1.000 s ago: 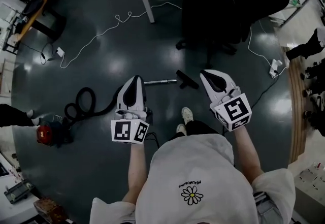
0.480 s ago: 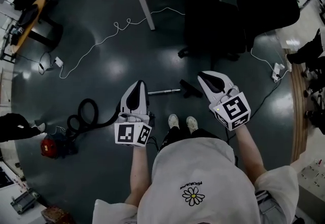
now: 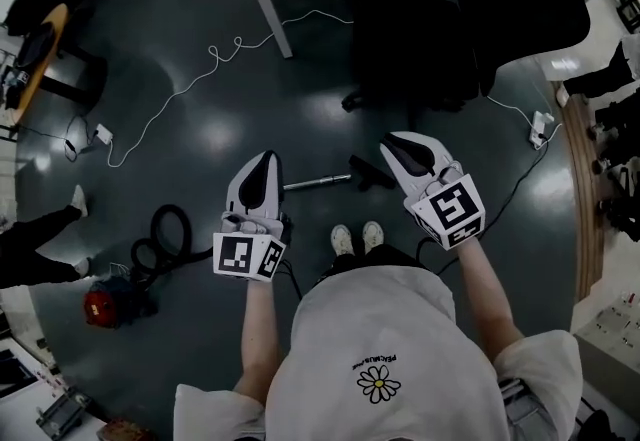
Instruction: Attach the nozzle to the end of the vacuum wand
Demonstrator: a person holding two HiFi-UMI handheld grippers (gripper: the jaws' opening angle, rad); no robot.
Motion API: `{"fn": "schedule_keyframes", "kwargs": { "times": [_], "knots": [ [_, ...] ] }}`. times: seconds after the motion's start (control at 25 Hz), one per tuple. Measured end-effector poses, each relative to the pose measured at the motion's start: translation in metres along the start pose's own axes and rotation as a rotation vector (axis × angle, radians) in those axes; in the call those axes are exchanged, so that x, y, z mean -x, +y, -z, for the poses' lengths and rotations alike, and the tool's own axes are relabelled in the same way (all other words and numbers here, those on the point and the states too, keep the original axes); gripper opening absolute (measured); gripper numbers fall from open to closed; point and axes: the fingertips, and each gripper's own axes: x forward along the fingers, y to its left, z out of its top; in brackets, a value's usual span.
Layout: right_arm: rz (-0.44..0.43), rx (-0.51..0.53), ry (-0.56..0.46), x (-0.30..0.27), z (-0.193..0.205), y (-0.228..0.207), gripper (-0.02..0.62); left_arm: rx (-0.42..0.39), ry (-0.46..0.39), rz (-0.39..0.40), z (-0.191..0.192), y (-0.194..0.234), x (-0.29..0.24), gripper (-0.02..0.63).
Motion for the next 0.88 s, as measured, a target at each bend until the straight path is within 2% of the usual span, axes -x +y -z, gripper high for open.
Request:
{"fn": "schedule_keyframes", "kwargs": {
  "times": [0.08, 0.2, 0.24, 0.32, 0.4, 0.48, 0.56, 0.64, 0.72, 0.8, 0.88],
  "knots": [
    [-0.033, 0.082, 0.035, -0.002, 0.004, -0.007, 0.06, -0.068, 0.056, 0.072, 0.007, -0.009, -0.011, 0.002],
    [-0.117, 0.256, 0.143, -0.013, 0.031, -0.013, 0.117, -0.226, 0.213, 0.222, 0.042, -0.023, -0.029, 0.092],
    [-0.158, 0.314, 0.188, -0.017, 0.047, -0.011, 0.136, -0.283, 0.286, 0.282, 0.064, -0.026, -0.032, 0.11],
    [-0.259, 0.417, 0.268, -0.033, 0.092, -0.008, 0.177, -0.428, 0.454, 0.419, 0.129, -0.025, -0.036, 0.189],
    [-0.364, 0.508, 0.326, -0.061, 0.164, -0.005, 0.207, -0.595, 0.63, 0.546, 0.232, -0.008, -0.036, 0.235],
    [-0.452, 0.591, 0.386, -0.096, 0.269, -0.001, 0.229, -0.688, 0.792, 0.634, 0.364, 0.019, -0.032, 0.256],
    [-0.515, 0.655, 0.442, -0.137, 0.392, 0.001, 0.238, -0.685, 0.901, 0.681, 0.502, 0.047, -0.03, 0.255],
    [-0.569, 0.698, 0.483, -0.183, 0.515, 0.002, 0.238, -0.671, 0.967, 0.71, 0.631, 0.076, -0.032, 0.253],
    [-0.63, 0.755, 0.529, -0.223, 0.63, 0.006, 0.235, -0.695, 1.027, 0.746, 0.747, 0.101, -0.032, 0.241],
    [-0.703, 0.826, 0.579, -0.25, 0.729, 0.014, 0.236, -0.727, 1.077, 0.783, 0.841, 0.118, -0.029, 0.241],
    [-0.762, 0.896, 0.616, -0.267, 0.803, 0.022, 0.235, -0.767, 1.112, 0.808, 0.908, 0.129, -0.029, 0.241]
  ]
}}
